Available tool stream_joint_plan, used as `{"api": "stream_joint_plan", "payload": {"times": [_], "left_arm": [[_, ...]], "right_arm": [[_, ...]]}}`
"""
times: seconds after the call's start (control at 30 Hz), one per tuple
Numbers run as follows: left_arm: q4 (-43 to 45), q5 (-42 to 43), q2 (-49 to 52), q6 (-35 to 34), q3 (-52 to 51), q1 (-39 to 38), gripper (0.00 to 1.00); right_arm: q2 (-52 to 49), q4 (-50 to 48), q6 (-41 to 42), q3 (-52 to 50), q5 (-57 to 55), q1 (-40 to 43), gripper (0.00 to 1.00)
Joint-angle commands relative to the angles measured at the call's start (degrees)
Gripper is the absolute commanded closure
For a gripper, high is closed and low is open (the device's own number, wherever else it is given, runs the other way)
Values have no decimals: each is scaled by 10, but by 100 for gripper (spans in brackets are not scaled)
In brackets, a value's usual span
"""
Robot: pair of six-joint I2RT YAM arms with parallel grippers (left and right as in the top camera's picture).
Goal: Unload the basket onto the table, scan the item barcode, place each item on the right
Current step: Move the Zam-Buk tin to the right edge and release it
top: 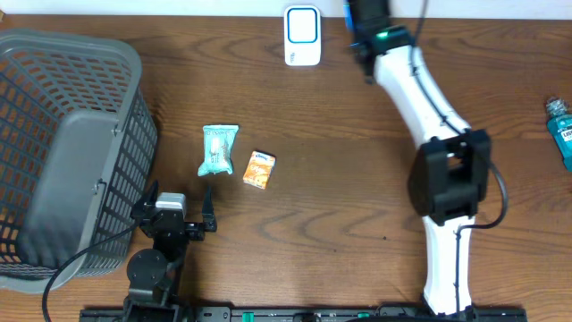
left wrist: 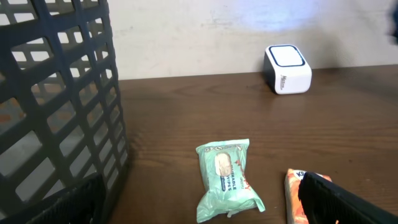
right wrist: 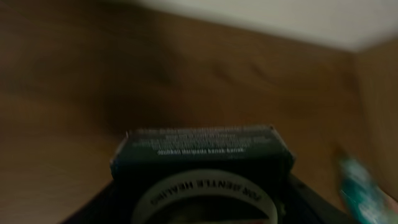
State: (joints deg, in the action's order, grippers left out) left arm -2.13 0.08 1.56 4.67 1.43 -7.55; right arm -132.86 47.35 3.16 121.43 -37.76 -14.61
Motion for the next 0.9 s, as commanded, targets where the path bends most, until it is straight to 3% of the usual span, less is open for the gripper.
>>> {"api": "stream_joint_plan", "payload": {"times": [0.0,0.27,0.4,0.5,0.57,0.87], "left_arm": [[-21,-7,-1,-3,-12,1,2],[-21,-7,-1,-3,-12,1,2],[-21,-8,-1,-3,-12,1,2],[-21,-8,-1,-3,-12,1,2],[-21,-7,-1,-3,-12,1,2],[-21,-7,-1,-3,-12,1,2]], "right_arm": [[-11,48,-7,-12,-57,74,62],[-19,18,6,-95,78,266,62],[-19,4,14,-127,123,334,56],[-19,2,15,-129,142,365,39],[-17,5,14,-125,140,377,1],[75,24,61,-93,160,358,1]]}}
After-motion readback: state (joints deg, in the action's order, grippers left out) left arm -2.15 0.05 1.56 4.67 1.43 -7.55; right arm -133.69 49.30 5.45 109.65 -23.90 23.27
